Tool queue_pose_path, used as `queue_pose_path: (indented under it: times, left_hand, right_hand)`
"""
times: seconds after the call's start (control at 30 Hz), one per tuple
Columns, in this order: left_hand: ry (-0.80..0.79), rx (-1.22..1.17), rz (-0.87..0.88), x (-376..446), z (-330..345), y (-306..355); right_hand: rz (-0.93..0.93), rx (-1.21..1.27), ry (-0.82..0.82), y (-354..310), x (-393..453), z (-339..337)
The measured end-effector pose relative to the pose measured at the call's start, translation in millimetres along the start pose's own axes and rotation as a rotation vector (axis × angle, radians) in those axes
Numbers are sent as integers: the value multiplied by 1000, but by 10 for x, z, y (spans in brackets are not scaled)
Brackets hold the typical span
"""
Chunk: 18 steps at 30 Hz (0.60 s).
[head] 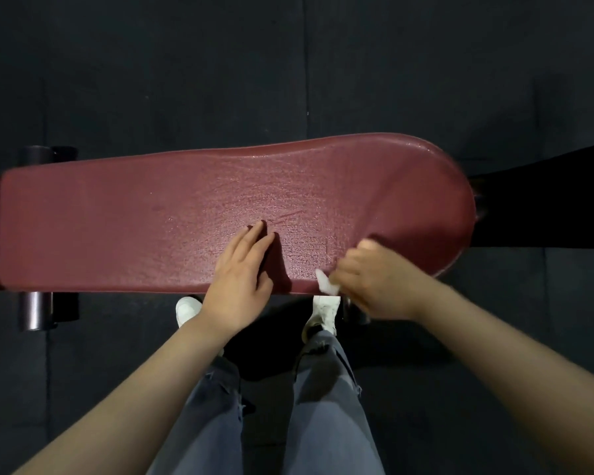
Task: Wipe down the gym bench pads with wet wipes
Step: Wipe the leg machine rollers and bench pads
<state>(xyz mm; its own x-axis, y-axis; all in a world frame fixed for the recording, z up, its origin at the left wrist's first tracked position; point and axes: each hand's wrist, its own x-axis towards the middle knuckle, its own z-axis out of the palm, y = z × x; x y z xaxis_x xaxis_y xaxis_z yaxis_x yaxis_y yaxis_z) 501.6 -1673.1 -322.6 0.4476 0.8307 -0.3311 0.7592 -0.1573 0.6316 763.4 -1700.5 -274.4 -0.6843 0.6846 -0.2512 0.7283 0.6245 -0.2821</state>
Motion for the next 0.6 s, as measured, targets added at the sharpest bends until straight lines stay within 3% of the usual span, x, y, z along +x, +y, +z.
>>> queue_pose_path:
  times: [0.07, 0.13, 0.2, 0.27, 0.3, 0.37, 0.47, 0.5, 0.53, 0.6]
  left_hand:
    - [-9, 4, 4, -51, 20, -39]
    - [-7, -5, -8, -87, 26, -66]
    - [4, -7, -23, -104, 31, -80]
    - [15, -5, -39, -126, 28, -84]
    - [18, -6, -46, -143, 22, -86]
    - [20, -13, -47, -173, 6, -95]
    - [23, -18, -19, -186, -26, -139]
    - [29, -23, -20, -184, -40, -155]
    - [36, -29, -27, -184, -57, -168]
    - [47, -36, -39, -185, -83, -188]
  right_hand:
    - [52, -206, 4, 377, 295, -120]
    - [259, -275, 141, 837, 678, -279]
    - [502, -164, 244, 1095, 944, -420]
    - [599, -99, 320, 1021, 1040, -414]
    - [572, -84, 320, 893, 1005, -357]
    - [347, -63, 256, 542, 766, -179]
    - [-101, -4, -103, -14, 327, -11]
    - [-211, -1, -152, -58, 289, 27]
    - [-266, -22, -174, -15, 346, -1]
    - [-176, -129, -128, 247, 662, -147]
